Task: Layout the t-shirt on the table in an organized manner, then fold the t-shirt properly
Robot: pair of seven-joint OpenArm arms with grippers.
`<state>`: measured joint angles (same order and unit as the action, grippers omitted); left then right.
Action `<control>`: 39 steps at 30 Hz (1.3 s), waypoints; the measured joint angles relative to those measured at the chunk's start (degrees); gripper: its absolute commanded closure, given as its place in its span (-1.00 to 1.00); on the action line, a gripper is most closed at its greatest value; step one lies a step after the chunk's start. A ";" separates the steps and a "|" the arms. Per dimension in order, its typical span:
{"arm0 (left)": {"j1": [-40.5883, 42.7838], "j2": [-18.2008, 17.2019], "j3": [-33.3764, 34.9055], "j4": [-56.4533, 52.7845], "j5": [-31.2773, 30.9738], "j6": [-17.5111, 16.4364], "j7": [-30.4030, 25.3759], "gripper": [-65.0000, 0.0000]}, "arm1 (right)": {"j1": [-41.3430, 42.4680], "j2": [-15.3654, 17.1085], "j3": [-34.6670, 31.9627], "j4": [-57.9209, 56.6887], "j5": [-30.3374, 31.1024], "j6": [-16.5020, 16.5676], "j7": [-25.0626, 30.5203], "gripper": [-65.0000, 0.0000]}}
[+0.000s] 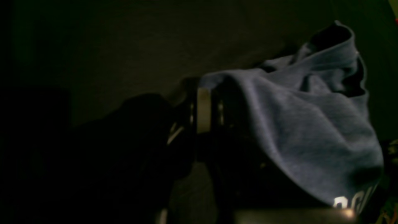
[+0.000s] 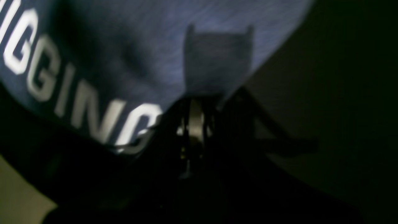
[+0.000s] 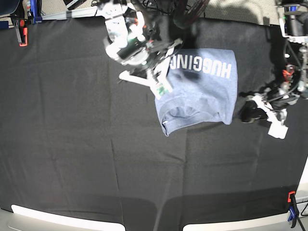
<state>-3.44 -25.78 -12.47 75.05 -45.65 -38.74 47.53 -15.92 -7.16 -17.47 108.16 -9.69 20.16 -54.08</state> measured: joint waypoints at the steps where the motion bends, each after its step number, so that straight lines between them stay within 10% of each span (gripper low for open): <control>1: 0.33 -0.37 0.00 0.00 -0.02 0.15 -0.02 1.00 | 0.02 0.02 0.00 0.92 0.02 -0.33 0.02 1.00; 17: 18.25 0.39 -16.26 15.43 -4.28 0.07 -1.27 1.00 | -1.44 -0.04 8.39 12.59 6.56 -0.55 -3.61 1.00; 39: 43.17 1.68 -28.79 25.57 -5.22 -0.11 -1.29 1.00 | -27.65 0.42 20.59 25.75 7.98 1.01 -2.93 1.00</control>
<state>39.72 -24.10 -41.25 100.62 -50.87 -38.85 46.24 -43.57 -6.74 3.11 133.91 -1.72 21.17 -57.01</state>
